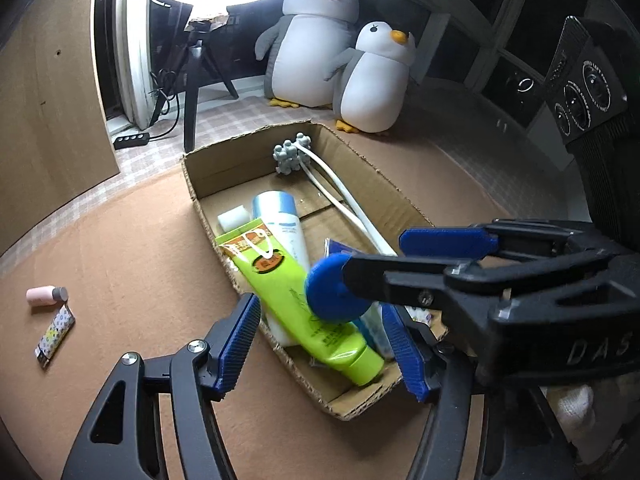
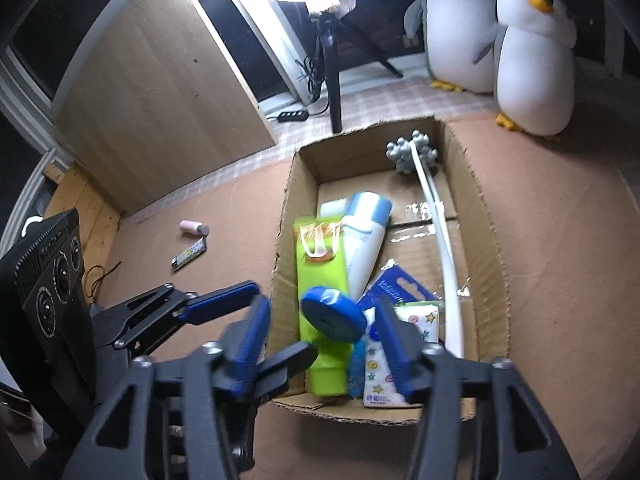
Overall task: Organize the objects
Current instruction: 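Carry the blue tape measure with the right tool into the box and release, then move the left tool to the patterned lighter and close on it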
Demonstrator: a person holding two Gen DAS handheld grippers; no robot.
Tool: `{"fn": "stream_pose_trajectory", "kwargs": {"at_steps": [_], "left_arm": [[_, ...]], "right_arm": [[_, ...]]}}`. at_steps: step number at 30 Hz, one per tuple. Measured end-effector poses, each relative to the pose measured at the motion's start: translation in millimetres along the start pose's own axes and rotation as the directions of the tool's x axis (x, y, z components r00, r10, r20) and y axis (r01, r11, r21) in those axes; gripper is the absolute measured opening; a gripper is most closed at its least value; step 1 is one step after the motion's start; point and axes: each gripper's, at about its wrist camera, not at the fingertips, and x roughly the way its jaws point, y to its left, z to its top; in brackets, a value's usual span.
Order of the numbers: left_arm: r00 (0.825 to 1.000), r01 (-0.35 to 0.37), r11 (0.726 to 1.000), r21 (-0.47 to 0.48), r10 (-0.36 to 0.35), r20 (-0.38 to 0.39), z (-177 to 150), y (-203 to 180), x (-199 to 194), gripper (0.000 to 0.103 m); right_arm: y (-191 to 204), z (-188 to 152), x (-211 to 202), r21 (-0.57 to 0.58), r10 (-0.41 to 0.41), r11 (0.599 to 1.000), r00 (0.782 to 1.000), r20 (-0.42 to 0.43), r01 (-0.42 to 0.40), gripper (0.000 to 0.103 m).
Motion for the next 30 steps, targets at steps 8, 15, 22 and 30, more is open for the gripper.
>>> {"fn": "stream_pose_trajectory", "kwargs": {"at_steps": [8, 15, 22, 30], "left_arm": [[1.0, -0.028, 0.999, -0.042, 0.028, 0.0, -14, 19, -15, 0.069], [0.997, -0.083, 0.993, -0.089, 0.082, -0.01, -33, 54, -34, 0.072], [0.988, -0.154, 0.968, -0.196, 0.151, -0.03, -51, 117, -56, 0.08], [0.981, -0.192, 0.921, -0.338, 0.188, -0.045, -65, 204, -71, 0.079]], "right_arm": [[5, -3, 2, 0.011, 0.006, 1.0, 1.0, 0.002, -0.006, 0.054], [19, -15, -1, -0.014, -0.004, 1.0, 1.0, 0.017, 0.004, 0.054], [29, -32, -6, -0.009, 0.004, 1.0, 1.0, 0.025, -0.003, 0.054], [42, -49, -1, 0.018, 0.052, 0.999, 0.999, -0.001, -0.052, 0.054]]}}
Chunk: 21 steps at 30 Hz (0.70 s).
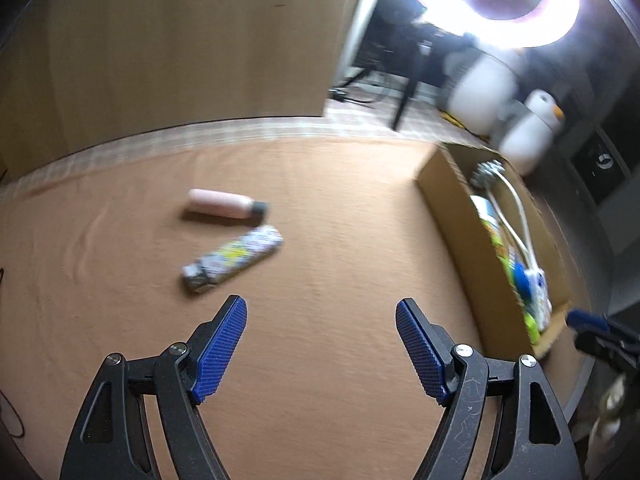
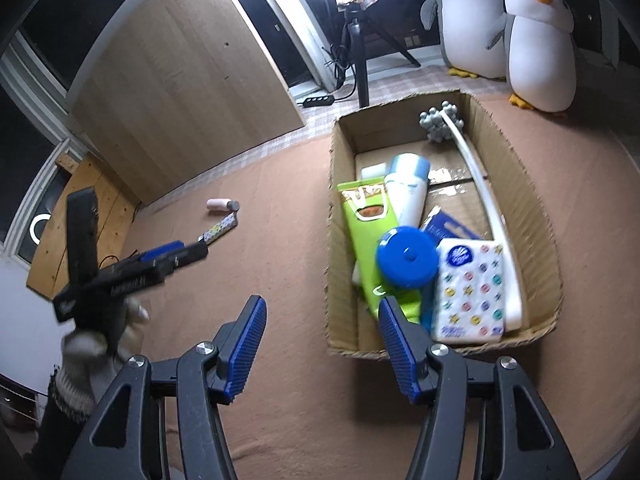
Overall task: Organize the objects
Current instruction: 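Move the left tool to the patterned lighter and close on it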
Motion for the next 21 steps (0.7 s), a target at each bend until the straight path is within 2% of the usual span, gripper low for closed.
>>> {"fn": "stream_pose_trajectory", "kwargs": {"at_steps": [4, 8, 15, 18, 21], "left_arm": [[1.0, -0.024, 0.999, -0.033, 0.024, -0.008, 12, 28, 8, 0.079], [0.999, -0.044, 0.999, -0.031, 0.043, -0.017, 28, 40, 22, 0.077], [0.998, -0.034, 0.997, -0.063, 0.03, -0.055, 53, 62, 49, 0.057], [0.997, -0.019, 0.998, -0.064, 0.014, -0.082, 58, 65, 62, 0.045], [0.995, -0.003, 0.999, -0.05, -0.002, -0.1, 58, 63, 72, 0.044]], "right_arm": [[4, -5, 0, 0.007, 0.011, 1.0, 1.0, -0.009, -0.011, 0.054], [5, -9, -2, 0.015, 0.004, 1.0, 1.0, -0.007, -0.004, 0.054], [-2, -17, -5, 0.038, -0.015, 0.999, 1.0, -0.014, 0.016, 0.054], [-4, -19, -8, 0.046, -0.022, 0.999, 1.0, -0.01, 0.023, 0.054], [-6, -21, -11, 0.055, -0.03, 0.998, 1.0, -0.005, 0.031, 0.054]]}}
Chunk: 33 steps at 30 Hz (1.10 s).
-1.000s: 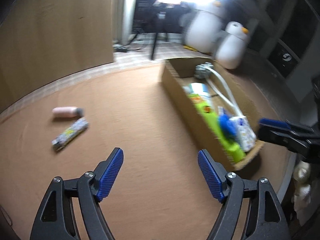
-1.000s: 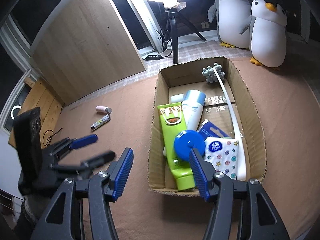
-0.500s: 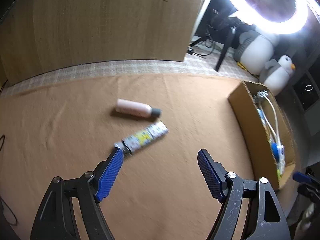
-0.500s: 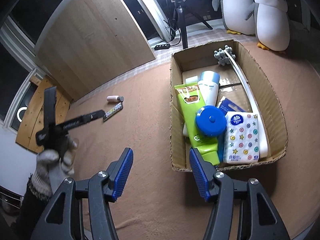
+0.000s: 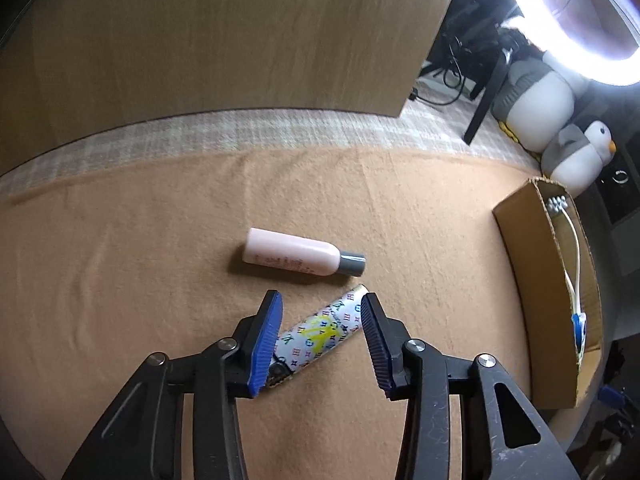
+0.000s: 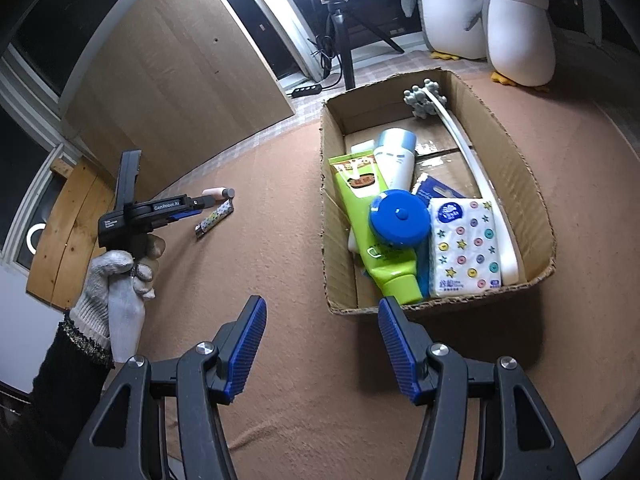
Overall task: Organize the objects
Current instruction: 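Move the left tool to the patterned lighter and close on it, then set the lighter down on the cloth with the left tool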
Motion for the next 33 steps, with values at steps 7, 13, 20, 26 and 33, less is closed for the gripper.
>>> {"fn": "stream_pose_trajectory", "kwargs": {"at_steps": [7, 13, 20, 26, 33], "left_arm": [[1.0, 0.016, 1.0, 0.012, -0.016, -0.018, -8, -1, 10, 0.042], [0.999, 0.022, 0.999, 0.036, -0.022, -0.023, -27, -11, 8, 0.032], [0.999, 0.054, 0.998, 0.021, -0.054, -0.002, -58, -25, 0, 0.027], [0.997, 0.069, 0.997, 0.021, -0.069, 0.016, -85, -47, -4, 0.024], [0.995, 0.098, 0.995, -0.001, -0.098, 0.021, -112, -67, -8, 0.025]], "right_arm": [[-3, -1, -2, 0.003, -0.004, 1.0, 1.0, -0.001, 0.004, 0.054], [1, 1, 3, -0.01, 0.007, 1.0, 1.0, -0.009, -0.007, 0.054], [13, 4, 11, -0.042, 0.029, 0.999, 0.999, -0.017, -0.03, 0.054], [25, 4, 16, -0.073, 0.048, 0.996, 0.998, -0.031, -0.05, 0.054], [36, 6, 23, -0.101, 0.056, 0.993, 0.997, -0.049, -0.061, 0.054]]}}
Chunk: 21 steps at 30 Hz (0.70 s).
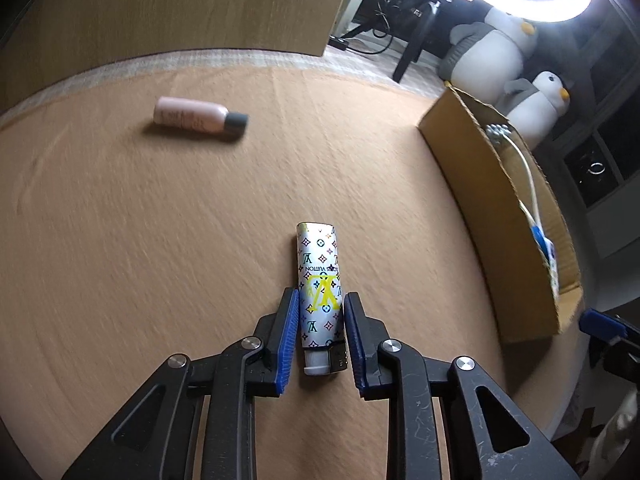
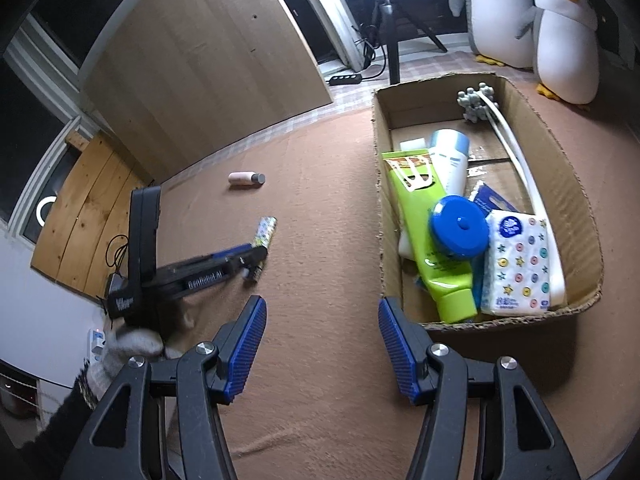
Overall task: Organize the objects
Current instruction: 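Set the lighter down on the cloth with the left tool, then close the right tool on the patterned lighter and lift it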
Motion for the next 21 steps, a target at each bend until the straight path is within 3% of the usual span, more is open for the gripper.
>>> {"fn": "stream_pose_trajectory", "kwargs": {"at_steps": [10, 14, 17, 21], "left_arm": [[0.998, 0.063, 0.995, -0.076, -0.064, -0.008, -23, 9, -10, 0.027], [1.0, 0.002, 1.0, -0.031, -0.001, 0.01, -30, 15, -29, 0.037], [0.996, -0.088, 0.996, 0.034, 0.087, 0.033, -37, 20, -46, 0.048], [0.99, -0.137, 0.99, 0.029, 0.136, 0.046, -44, 38, -64, 0.056]], "right_arm": [[36, 7, 34, -0.058, 0.025, 0.998, 0.998, -0.051, -0.028, 0.055], [56, 17, 63, -0.096, -0.002, 0.995, 0.996, -0.087, -0.006, 0.055], [71, 21, 87, -0.133, -0.028, 0.991, 0.993, -0.113, 0.012, 0.055], [87, 24, 117, -0.176, -0.079, 0.983, 0.987, -0.141, 0.053, 0.055]]}}
